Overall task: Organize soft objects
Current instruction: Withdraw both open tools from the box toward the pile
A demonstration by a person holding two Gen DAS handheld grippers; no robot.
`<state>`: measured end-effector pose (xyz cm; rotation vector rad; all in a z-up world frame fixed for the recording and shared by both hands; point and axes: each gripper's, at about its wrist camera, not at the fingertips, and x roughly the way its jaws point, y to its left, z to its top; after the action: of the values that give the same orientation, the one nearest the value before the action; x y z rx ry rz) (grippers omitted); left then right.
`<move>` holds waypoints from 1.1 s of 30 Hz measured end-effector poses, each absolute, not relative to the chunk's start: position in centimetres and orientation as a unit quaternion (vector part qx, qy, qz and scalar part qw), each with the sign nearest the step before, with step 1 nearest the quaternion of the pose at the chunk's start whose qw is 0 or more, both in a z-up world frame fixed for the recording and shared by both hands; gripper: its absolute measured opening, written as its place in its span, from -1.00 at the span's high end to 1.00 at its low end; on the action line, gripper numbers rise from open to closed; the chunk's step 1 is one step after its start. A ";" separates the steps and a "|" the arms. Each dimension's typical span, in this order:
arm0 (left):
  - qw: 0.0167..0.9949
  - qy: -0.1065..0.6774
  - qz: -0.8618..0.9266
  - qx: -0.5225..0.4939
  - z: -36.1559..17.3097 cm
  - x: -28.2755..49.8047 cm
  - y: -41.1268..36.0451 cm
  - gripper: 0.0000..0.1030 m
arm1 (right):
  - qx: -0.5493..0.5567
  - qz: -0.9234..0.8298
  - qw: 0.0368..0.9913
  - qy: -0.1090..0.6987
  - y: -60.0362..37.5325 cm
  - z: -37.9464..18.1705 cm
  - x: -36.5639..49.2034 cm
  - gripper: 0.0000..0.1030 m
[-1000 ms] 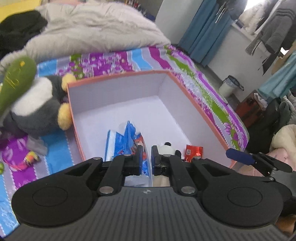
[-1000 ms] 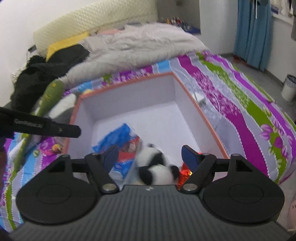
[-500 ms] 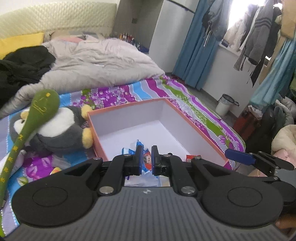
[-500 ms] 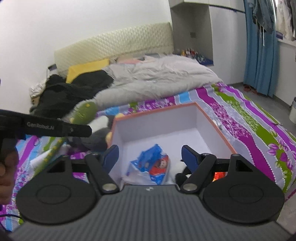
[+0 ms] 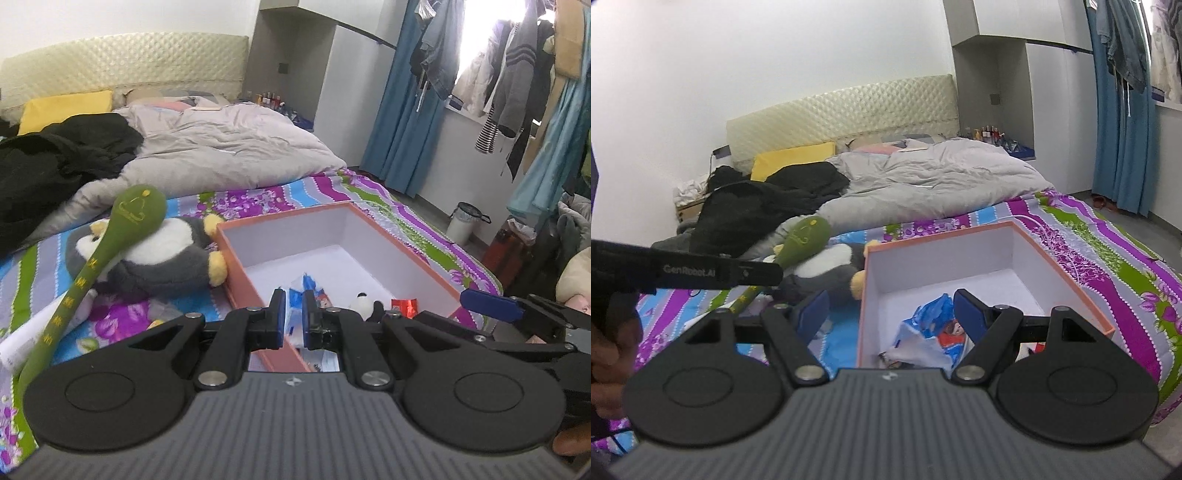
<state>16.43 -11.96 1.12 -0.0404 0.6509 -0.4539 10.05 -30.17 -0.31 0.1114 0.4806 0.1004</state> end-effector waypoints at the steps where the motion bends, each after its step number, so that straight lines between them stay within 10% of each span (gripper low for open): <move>1: 0.924 0.316 -0.216 -0.018 0.9 15.9 -11.6 0.81 | 0.054 0.052 0.968 0.238 -29.9 -0.4 9.8 -0.49; 33: 0.917 0.364 -0.145 -0.073 -4.8 6.6 -2.1 0.14 | 0.051 0.086 0.948 0.301 -23.5 -4.8 4.4 -0.49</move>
<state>6.59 -2.05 -4.79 -0.1499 0.7479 -0.2983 4.40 -23.50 -4.82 0.1041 0.6119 0.1759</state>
